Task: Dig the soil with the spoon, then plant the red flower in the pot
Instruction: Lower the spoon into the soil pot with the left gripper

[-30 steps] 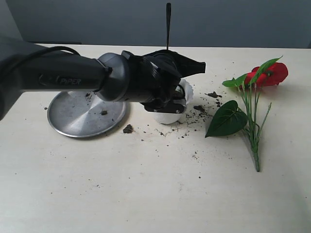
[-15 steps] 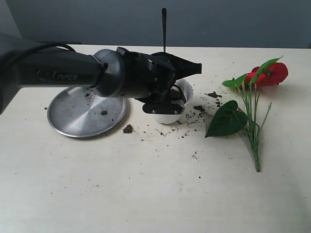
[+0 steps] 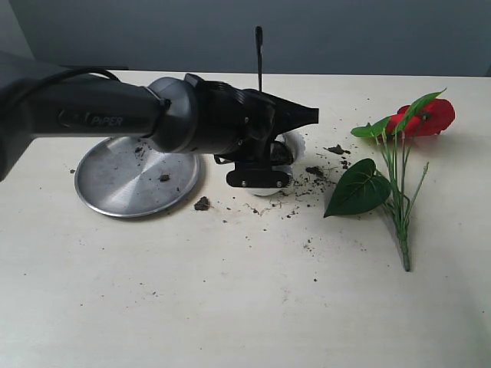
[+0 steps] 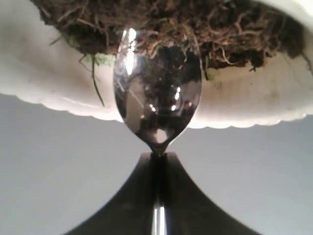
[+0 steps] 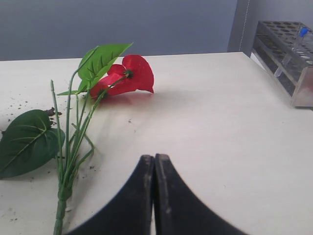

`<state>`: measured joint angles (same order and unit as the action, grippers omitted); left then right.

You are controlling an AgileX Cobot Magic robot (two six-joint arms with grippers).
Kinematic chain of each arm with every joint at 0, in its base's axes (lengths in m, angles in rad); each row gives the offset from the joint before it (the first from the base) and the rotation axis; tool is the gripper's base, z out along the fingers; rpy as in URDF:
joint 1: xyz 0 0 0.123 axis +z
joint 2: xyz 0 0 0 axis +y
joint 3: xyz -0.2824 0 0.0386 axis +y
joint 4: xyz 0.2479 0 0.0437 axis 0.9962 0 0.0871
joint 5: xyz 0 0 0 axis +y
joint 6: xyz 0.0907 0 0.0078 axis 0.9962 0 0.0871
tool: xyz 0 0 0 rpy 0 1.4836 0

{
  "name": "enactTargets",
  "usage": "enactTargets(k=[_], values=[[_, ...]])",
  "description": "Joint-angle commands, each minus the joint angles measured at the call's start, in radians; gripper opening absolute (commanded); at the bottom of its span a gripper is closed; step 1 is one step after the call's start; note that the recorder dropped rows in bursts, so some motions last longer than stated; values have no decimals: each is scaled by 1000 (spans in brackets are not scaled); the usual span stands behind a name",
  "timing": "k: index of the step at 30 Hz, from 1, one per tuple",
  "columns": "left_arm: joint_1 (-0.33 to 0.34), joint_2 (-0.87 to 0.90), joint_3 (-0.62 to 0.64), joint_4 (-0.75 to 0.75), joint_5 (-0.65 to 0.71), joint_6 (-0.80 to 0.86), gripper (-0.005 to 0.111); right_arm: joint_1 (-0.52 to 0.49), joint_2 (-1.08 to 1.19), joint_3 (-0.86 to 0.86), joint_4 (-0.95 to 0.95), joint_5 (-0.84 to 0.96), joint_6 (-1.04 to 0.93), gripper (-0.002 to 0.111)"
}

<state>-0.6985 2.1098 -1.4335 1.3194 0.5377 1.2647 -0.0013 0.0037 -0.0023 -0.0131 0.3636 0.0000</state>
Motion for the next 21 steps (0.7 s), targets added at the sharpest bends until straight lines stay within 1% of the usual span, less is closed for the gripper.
enactTargets(k=[1, 3, 5, 14, 21], values=[[-9, 10, -1, -118, 11, 89, 0, 3, -4, 2, -1, -4, 0, 0], [-16, 10, -1, -172, 13, 130, 0, 3, -4, 2, -1, -4, 0, 0], [-24, 8, -1, -193, 13, 132, 0, 3, -4, 2, -1, -4, 0, 0], [-52, -6, -1, -198, 52, 132, 0, 3, -4, 2, -1, -4, 0, 0], [-52, -52, -1, -206, 47, 132, 0, 3, -4, 2, -1, -4, 0, 0]])
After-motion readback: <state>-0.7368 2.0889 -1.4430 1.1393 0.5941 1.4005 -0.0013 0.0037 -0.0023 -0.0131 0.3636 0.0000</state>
